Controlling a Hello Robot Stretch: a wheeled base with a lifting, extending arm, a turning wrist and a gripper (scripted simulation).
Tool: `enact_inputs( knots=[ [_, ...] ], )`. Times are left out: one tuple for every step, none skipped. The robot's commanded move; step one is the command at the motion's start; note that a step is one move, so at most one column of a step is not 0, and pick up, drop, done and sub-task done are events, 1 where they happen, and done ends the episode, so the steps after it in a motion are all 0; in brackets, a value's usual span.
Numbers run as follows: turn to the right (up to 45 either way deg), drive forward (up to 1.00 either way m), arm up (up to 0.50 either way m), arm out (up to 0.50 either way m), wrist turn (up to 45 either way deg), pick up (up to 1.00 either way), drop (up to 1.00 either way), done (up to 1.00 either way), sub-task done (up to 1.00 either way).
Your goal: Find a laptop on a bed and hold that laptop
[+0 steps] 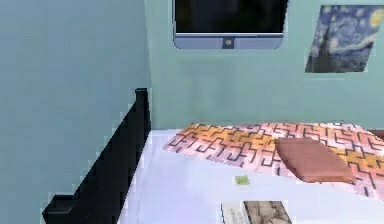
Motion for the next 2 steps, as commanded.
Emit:
enact_inputs(
  knots=[
    [45.0,0.0,0.0,0.0,0.0,0.0,0.0,0.0,0.0],
    [39.0,0.0,0.0,0.0,0.0,0.0,0.0,0.0,0.0]
  ],
)
